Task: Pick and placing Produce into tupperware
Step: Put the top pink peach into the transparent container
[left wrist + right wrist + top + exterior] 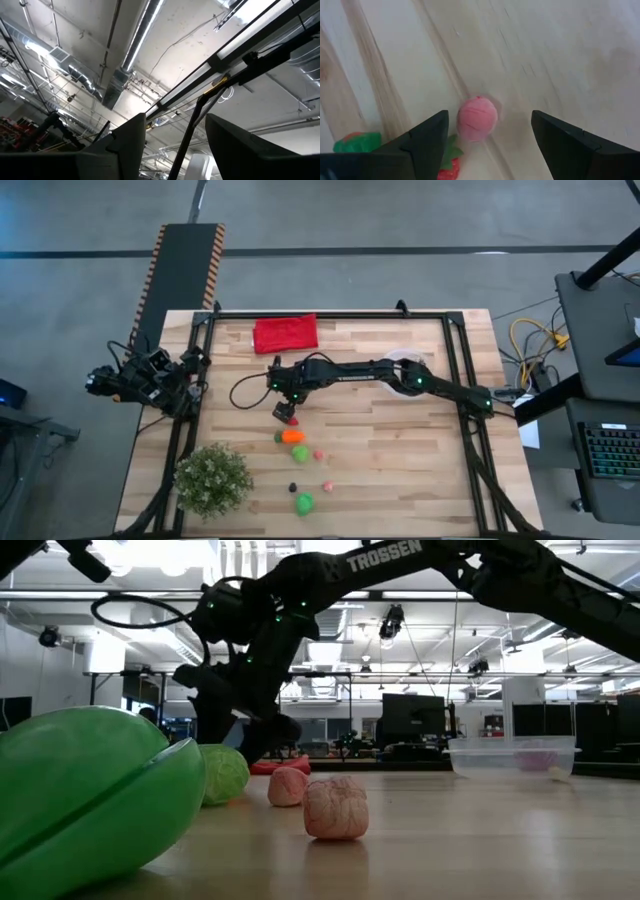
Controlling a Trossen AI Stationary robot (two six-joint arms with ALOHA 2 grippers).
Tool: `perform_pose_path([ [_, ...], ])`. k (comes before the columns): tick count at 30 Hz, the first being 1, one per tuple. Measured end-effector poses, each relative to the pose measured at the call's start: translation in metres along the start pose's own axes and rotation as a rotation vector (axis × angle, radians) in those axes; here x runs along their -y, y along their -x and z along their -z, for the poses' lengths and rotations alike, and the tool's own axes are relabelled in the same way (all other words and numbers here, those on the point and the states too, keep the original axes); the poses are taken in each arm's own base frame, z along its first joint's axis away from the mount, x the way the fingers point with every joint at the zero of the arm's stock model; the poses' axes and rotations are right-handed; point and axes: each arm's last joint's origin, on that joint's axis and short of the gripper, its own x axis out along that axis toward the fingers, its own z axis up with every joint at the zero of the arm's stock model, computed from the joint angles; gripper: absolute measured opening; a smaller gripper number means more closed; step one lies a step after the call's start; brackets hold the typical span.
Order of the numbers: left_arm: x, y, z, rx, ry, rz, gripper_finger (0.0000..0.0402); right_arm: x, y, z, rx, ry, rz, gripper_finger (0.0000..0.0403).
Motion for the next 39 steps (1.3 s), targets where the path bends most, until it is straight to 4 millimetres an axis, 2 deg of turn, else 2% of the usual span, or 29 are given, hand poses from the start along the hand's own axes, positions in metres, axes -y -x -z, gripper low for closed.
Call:
perform_pose_path([
  [10,-0.001,0.000,0.001,-0.002,0.002,-0.003,0.0192,0.000,-0.008,0.001,0.007,0.006,-0.002,0.0274],
  [17,-0.001,0.000,0.001,-0.001,0.001,-0.004,0.0192,-0.005,-0.014,0.005,0.004,0.077,0.033,0.0232],
  [25,-0.001,0.000,0.001,-0.001,0.000,-0.004,0.0192,-0.014,-0.016,0.010,0.009,0.254,0.057,0.0187],
  [31,-0.001,0.000,0.001,-0.002,0.000,-0.004,0.0192,-0.023,-0.017,0.014,0.007,0.337,0.041,0.0178],
  [39,-0.001,0.001,0.001,-0.009,-0.002,-0.003,0.0192,-0.023,-0.017,0.015,0.008,0.361,0.056,0.0166],
])
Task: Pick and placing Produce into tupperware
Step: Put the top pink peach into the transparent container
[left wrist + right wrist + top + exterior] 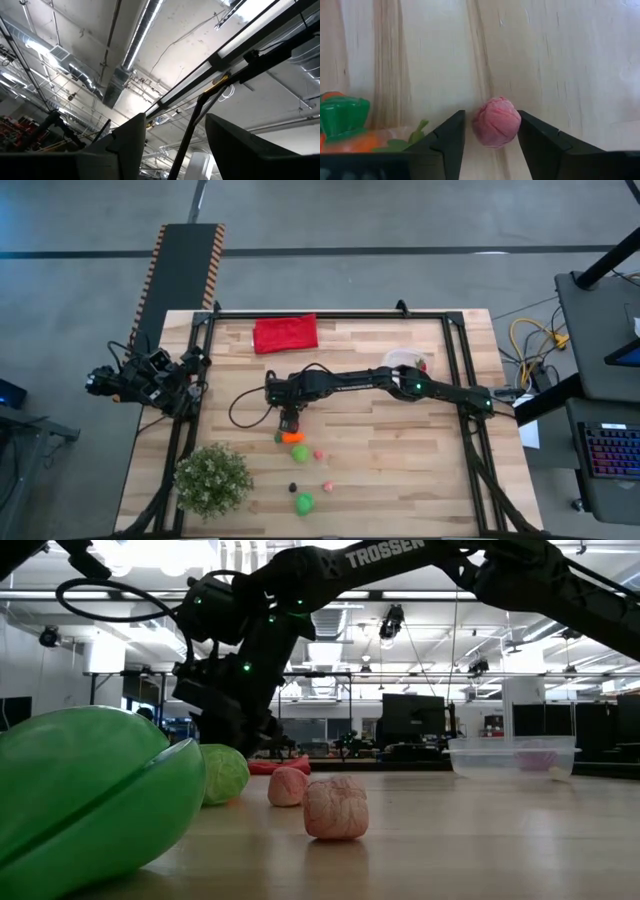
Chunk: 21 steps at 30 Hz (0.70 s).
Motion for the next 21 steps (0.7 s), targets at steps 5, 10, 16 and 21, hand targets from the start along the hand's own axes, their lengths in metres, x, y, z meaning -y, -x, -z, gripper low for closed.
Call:
perform_pose_path([
  [5,0.0000,0.0000,0.0000,-0.001,0.000,0.001,0.0192,0.0011,-0.0001,0.0002,-0.003,0.002,0.003,0.0137],
  [10,-0.0003,0.0003,0.0006,-0.003,-0.001,0.000,0.0192,0.0016,0.0002,0.0004,-0.005,-0.002,0.007,0.0109],
  [16,-0.0009,0.0008,0.0016,-0.007,-0.001,-0.001,0.0192,0.0018,0.0003,0.0005,-0.004,-0.002,0.027,0.0098],
  [21,-0.0013,0.0012,0.0025,-0.010,0.000,-0.003,0.0192,0.0019,0.0029,-0.0004,-0.006,-0.006,0.027,0.0099],
])
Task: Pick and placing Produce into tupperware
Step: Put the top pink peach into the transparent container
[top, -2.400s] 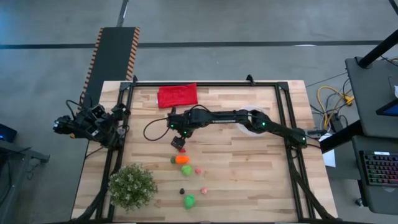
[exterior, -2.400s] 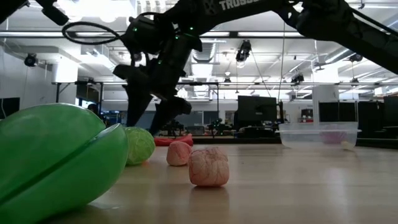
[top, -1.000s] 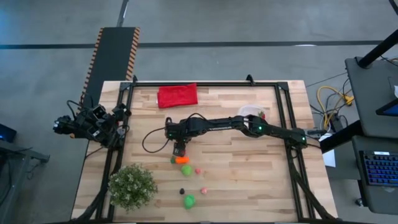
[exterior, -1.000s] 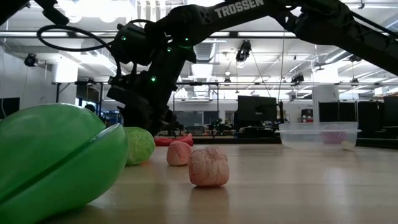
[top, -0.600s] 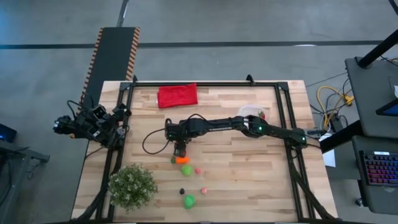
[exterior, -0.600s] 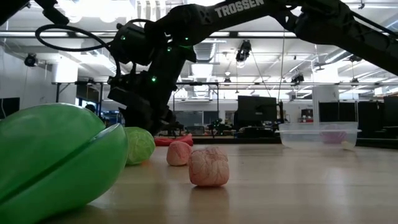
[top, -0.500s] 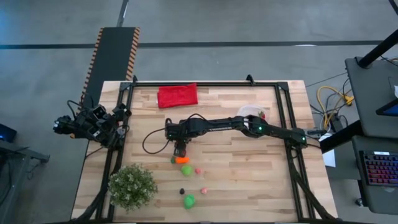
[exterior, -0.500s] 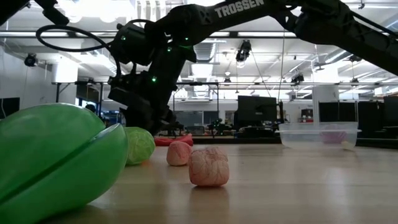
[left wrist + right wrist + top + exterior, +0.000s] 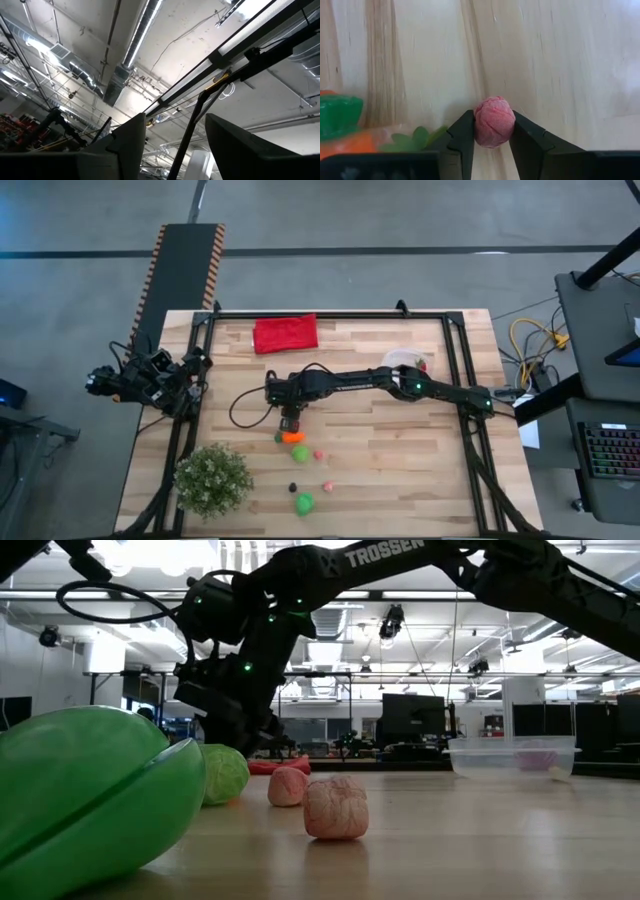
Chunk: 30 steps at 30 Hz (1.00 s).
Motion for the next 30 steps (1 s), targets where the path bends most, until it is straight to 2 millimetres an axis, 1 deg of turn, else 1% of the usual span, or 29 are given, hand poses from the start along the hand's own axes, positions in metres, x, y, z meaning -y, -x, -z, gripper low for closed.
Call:
perform_pose_path([
  [2,0.000,0.000,0.000,0.000,0.000,0.000,0.0192,0.001,0.005,0.000,-0.007,-0.013,-0.001,0.0100],
  [4,0.000,0.000,0.000,-0.001,0.001,0.000,0.0192,0.003,0.014,-0.001,-0.019,-0.029,0.002,0.0099],
  [10,0.000,0.000,0.001,-0.002,-0.001,0.000,0.0192,0.009,0.059,-0.006,-0.005,-0.058,0.031,0.0094],
  [11,0.000,0.000,0.001,-0.002,-0.001,0.000,0.0192,0.010,0.064,-0.006,-0.006,-0.059,0.049,0.0094],
  [14,0.000,0.000,0.001,-0.001,0.000,0.000,0.0192,0.014,0.089,-0.003,-0.039,-0.066,0.087,0.0094],
  [18,0.000,0.000,0.001,-0.002,-0.001,0.001,0.0192,0.021,0.125,0.012,-0.160,-0.064,0.195,0.0094],
  [20,0.000,0.000,0.001,-0.001,-0.001,0.001,0.0192,0.024,0.140,0.018,-0.207,-0.085,0.234,0.0093],
  [26,-0.001,0.001,0.001,-0.005,-0.003,0.001,0.0192,0.032,0.182,0.032,-0.228,-0.199,0.255,0.0093],
  [30,-0.001,0.001,0.001,-0.005,-0.002,0.001,0.0192,0.041,0.207,0.055,-0.298,-0.308,0.292,0.0093],
])
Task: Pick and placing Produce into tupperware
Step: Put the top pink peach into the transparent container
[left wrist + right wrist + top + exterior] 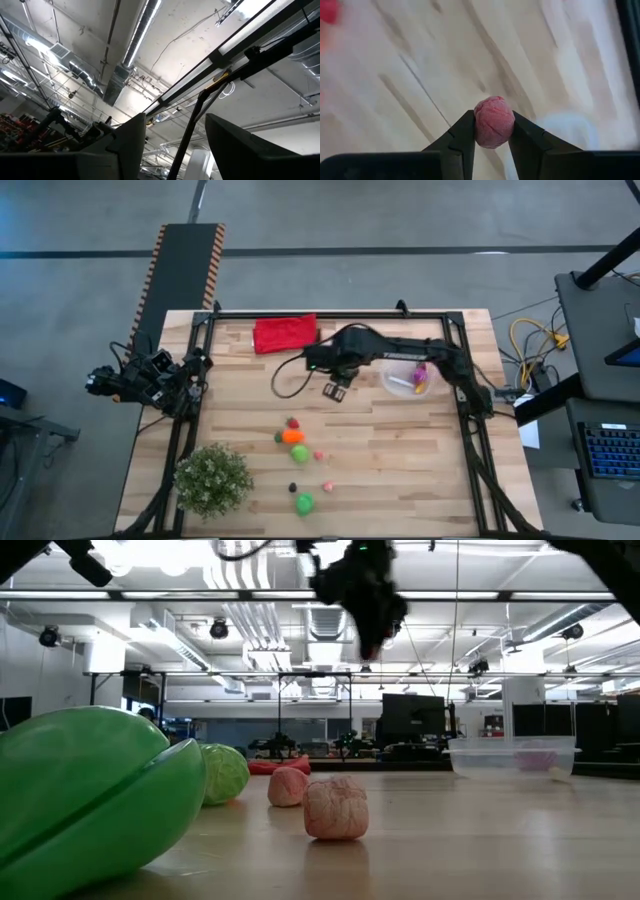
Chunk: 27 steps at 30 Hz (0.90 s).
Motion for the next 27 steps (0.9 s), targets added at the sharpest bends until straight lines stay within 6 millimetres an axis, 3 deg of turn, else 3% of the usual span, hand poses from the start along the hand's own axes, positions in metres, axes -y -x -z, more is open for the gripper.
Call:
perform_pose_path([
  [4,0.000,0.000,0.000,0.000,0.000,0.000,0.0192,0.028,0.009,0.033,-0.040,-0.104,0.020,0.0093],
  [6,0.000,0.000,0.000,0.001,0.001,0.001,0.0192,0.044,0.003,0.053,-0.098,-0.184,0.027,0.0093],
  [12,0.000,0.000,0.000,0.002,0.002,0.001,0.0192,0.084,-0.031,0.096,-0.112,-0.428,-0.028,0.0093],
  [17,0.000,0.000,0.000,0.001,0.003,0.001,0.0192,0.110,-0.076,0.122,-0.176,-0.570,-0.016,0.0093],
  [22,0.000,0.000,0.000,0.001,0.009,0.000,0.0192,0.119,-0.110,0.141,-0.270,-0.624,-0.028,0.0093],
  [27,0.000,0.000,0.000,0.003,0.009,-0.002,0.0192,0.118,-0.126,0.153,-0.304,-0.632,-0.034,0.0093],
])
